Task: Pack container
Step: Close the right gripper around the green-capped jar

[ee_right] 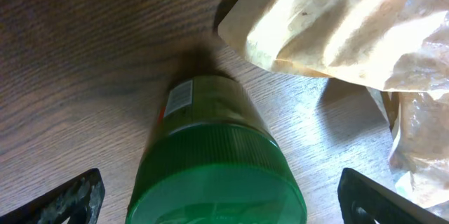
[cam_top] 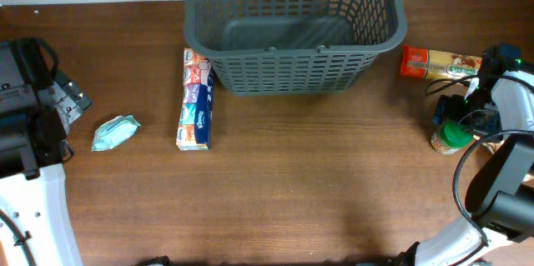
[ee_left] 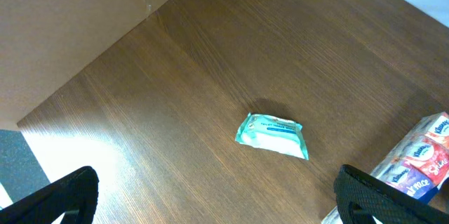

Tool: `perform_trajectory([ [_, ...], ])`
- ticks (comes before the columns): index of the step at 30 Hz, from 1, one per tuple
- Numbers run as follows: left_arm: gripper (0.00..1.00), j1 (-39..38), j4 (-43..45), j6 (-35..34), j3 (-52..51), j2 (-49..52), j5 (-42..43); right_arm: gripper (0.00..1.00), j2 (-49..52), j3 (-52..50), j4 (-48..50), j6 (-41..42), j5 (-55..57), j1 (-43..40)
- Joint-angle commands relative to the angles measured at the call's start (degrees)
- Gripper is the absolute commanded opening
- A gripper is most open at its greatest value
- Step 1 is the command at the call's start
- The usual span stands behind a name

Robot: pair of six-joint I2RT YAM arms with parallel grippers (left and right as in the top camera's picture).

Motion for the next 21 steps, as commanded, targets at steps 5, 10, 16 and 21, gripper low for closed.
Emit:
perform_trajectory([
  [5, 0.99, 0.26, 0.15, -0.33, 0.76, -0.22, 0.39, 0.99, 0.63, -2.05, 1.66, 0.81, -0.81, -0.22],
  [10, 0.99, 0.26, 0.15, -0.33, 0.76, -0.22, 0.39, 0.99, 0.63, -3.72, 1.88, 0.83, -0.98, -0.17],
  [16, 0.99, 0.26, 0.15, -0.33, 0.76, -0.22, 0.39, 0.99, 0.63, -3.72, 2.51, 0.81, -1.03, -0.17],
  [21, 0.99, 0.26, 0.15, -0.33, 0.76, -0.22, 0.39, 0.99, 0.66, -3.74, 3.34, 0.81, -2.16, -0.17],
])
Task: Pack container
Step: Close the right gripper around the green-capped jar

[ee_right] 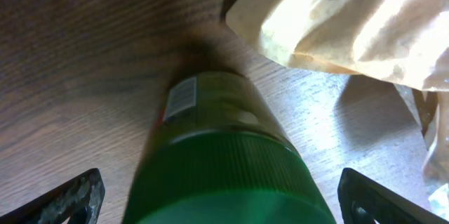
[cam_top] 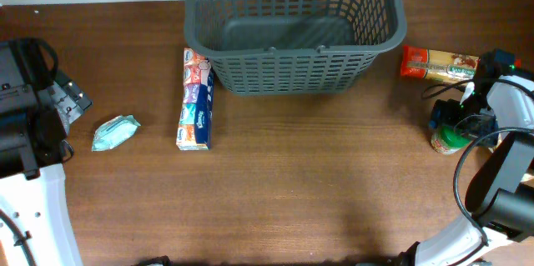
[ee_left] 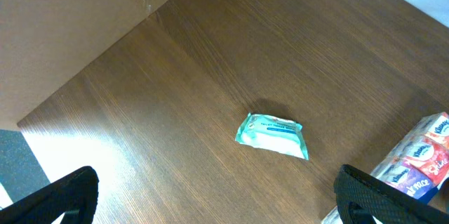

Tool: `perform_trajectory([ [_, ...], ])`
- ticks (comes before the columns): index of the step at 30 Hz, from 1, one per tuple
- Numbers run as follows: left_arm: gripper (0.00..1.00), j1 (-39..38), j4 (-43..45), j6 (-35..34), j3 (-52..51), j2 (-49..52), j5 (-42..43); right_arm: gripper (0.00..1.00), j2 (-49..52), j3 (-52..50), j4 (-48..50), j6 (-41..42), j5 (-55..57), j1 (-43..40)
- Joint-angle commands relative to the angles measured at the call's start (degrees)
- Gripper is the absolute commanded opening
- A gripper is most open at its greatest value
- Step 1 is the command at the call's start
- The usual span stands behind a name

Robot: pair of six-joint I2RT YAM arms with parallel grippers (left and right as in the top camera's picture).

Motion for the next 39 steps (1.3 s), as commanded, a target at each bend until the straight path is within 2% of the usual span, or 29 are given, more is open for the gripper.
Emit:
perform_trajectory([
  [1, 0.99, 0.26, 0.15, -0.33, 0.76, -0.22, 0.42, 0.99, 0.44, -0.42, 0.72, 0.63, -1.31, -0.17],
  [39, 0.99, 0.26, 0.15, -0.33, 0.76, -0.22, 0.42, 0.99, 0.46, -4.52, 5.03, 0.85, -0.72, -0.22],
])
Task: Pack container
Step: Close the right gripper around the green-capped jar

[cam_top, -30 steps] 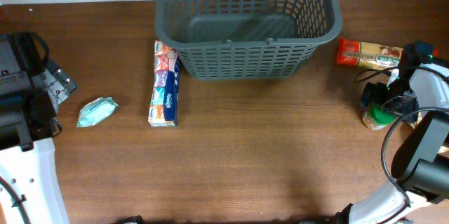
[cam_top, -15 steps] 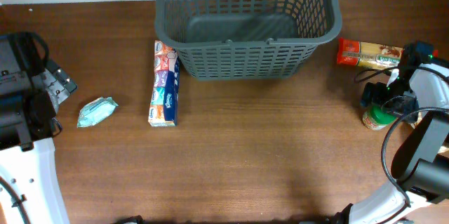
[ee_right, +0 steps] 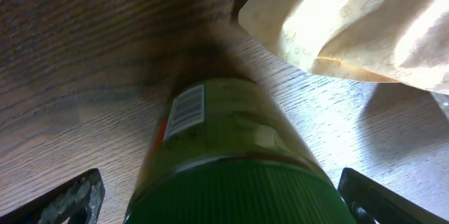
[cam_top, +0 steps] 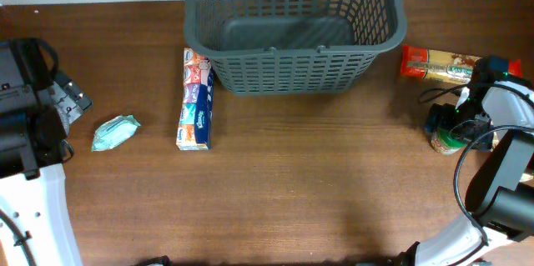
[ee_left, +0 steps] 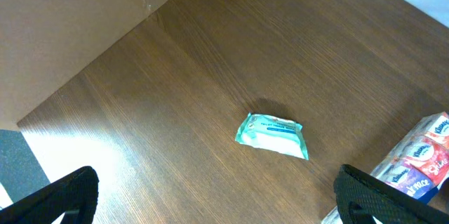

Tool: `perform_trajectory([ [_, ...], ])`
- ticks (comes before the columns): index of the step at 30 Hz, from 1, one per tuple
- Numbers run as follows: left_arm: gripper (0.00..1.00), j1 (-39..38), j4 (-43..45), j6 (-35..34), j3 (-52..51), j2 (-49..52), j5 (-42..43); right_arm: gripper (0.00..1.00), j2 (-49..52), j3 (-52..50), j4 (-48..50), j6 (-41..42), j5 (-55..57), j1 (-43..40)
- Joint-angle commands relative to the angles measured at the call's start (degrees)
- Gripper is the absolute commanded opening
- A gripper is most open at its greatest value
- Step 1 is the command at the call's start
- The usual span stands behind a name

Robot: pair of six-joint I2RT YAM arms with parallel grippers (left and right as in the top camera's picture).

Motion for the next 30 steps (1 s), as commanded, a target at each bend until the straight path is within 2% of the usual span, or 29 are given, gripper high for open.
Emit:
perform_trajectory([
  [1, 0.99, 0.26, 0.15, -0.33, 0.76, -0.22, 0.39, 0.99, 0.37, -0.57, 0.44, 0.85, 0.04, -0.22],
  [30, 0.99, 0.26, 0.15, -0.33, 0.76, -0.22, 0.42, 0.99, 2.45, -0.57, 1.95, 0.20, -3.19, -0.22],
])
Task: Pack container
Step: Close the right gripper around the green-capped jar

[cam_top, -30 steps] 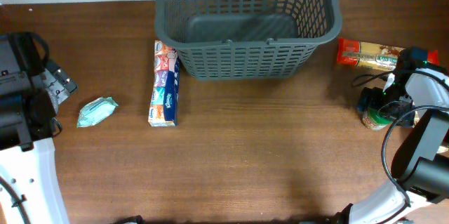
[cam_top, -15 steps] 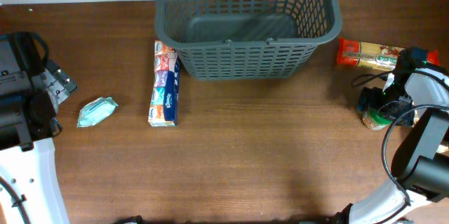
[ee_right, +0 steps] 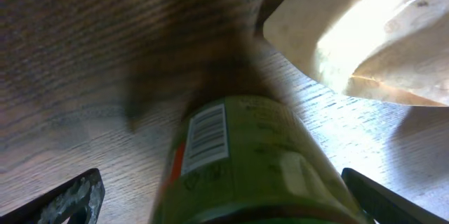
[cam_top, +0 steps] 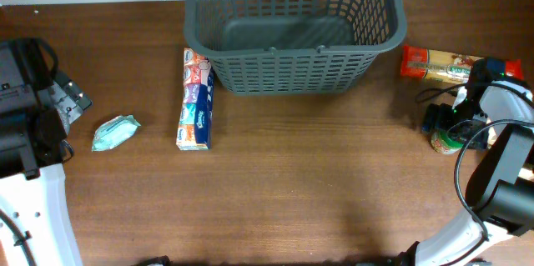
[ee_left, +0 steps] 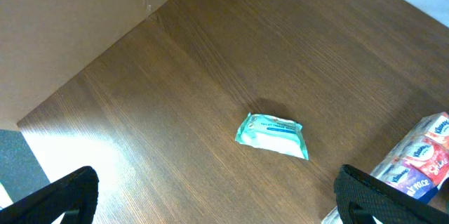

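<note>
A dark grey basket (cam_top: 292,70) stands at the back middle of the table. A jar (ee_right: 252,161) with a barcode label stands upright at the right edge, its green lid (cam_top: 449,138) showing under my right gripper (ee_right: 231,199). That gripper is open, low over the jar, one finger (ee_right: 70,196) on each side and apart from it. A teal wipes pack (ee_left: 272,135) and a colourful tissue pack (cam_top: 196,99) lie left of the basket. My left gripper (ee_left: 221,203) hangs open high above the table near the wipes pack.
An orange and beige food packet (cam_top: 438,63) lies right of the basket, just behind the jar. A crumpled brown paper bag (ee_right: 372,41) lies close beside the jar. The left arm's base (cam_top: 25,107) fills the table's left edge.
My right gripper is lower over the jar: the label is bigger and the green lid has dropped out of the wrist view. The left arm and the other items are unchanged.
My right gripper was open above the jar, with the whole green lid in its view. At each later moment the jar showed larger and the lid lower in that view. Now the fingers flank the jar's body. The left gripper stayed open and still.
</note>
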Tool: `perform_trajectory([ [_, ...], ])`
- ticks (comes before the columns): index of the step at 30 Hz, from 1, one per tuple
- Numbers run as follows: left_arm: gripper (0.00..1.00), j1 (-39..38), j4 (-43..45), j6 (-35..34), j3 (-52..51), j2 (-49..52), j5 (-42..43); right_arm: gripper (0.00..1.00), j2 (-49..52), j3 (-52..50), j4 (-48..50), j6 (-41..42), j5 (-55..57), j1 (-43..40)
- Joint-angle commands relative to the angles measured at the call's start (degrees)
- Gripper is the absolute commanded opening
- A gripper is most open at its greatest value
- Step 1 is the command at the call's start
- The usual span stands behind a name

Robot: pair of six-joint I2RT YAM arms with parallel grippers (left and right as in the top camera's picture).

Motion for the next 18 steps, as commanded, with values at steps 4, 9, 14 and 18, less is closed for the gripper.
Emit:
perform_trajectory([
  [4, 0.99, 0.26, 0.15, -0.33, 0.76, -0.22, 0.39, 0.99, 0.44, -0.52, 0.35, 0.28, -0.87, -0.24],
  [9, 0.99, 0.26, 0.15, -0.33, 0.76, -0.22, 0.39, 0.99, 0.44, -0.52, 0.31, 0.28, -0.46, -0.24],
  [14, 0.99, 0.26, 0.15, -0.33, 0.76, -0.22, 0.39, 0.99, 0.44, -0.52, 0.20, 0.28, -0.42, -0.28],
  [18, 0.99, 0.26, 0.15, -0.33, 0.76, -0.22, 0.39, 0.99, 0.44, -0.52, -0.13, 0.31, 0.87, -0.28],
])
